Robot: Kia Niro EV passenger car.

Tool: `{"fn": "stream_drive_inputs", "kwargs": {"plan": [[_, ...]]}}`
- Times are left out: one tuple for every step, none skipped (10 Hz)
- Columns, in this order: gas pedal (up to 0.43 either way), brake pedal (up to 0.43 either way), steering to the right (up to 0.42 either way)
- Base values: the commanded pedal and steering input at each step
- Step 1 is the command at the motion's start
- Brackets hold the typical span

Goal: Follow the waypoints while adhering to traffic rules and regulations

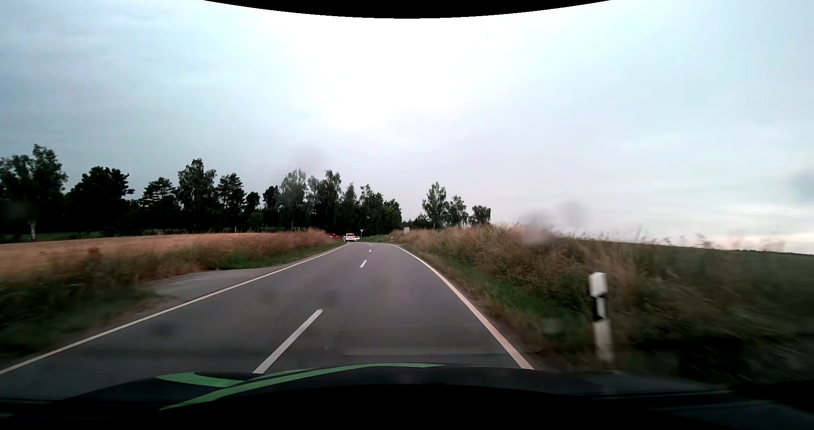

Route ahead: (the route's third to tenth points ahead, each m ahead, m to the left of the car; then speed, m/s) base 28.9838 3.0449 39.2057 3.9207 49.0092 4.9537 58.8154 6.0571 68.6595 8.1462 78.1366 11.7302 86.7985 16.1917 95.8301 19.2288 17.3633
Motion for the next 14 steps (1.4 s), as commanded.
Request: {"fn": "stream_drive_inputs", "kwargs": {"plan": [[0.000,0.140,-0.007],[0.000,0.152,-0.008],[0.000,0.165,-0.010],[0.000,0.171,-0.011],[0.000,0.195,-0.013],[0.000,0.201,-0.015],[0.000,0.207,-0.015],[0.000,0.213,-0.015],[0.000,0.213,-0.016],[0.000,0.213,-0.017],[0.000,0.213,-0.017],[0.000,0.213,-0.017],[0.000,0.213,-0.017],[0.000,0.213,-0.017]]}}
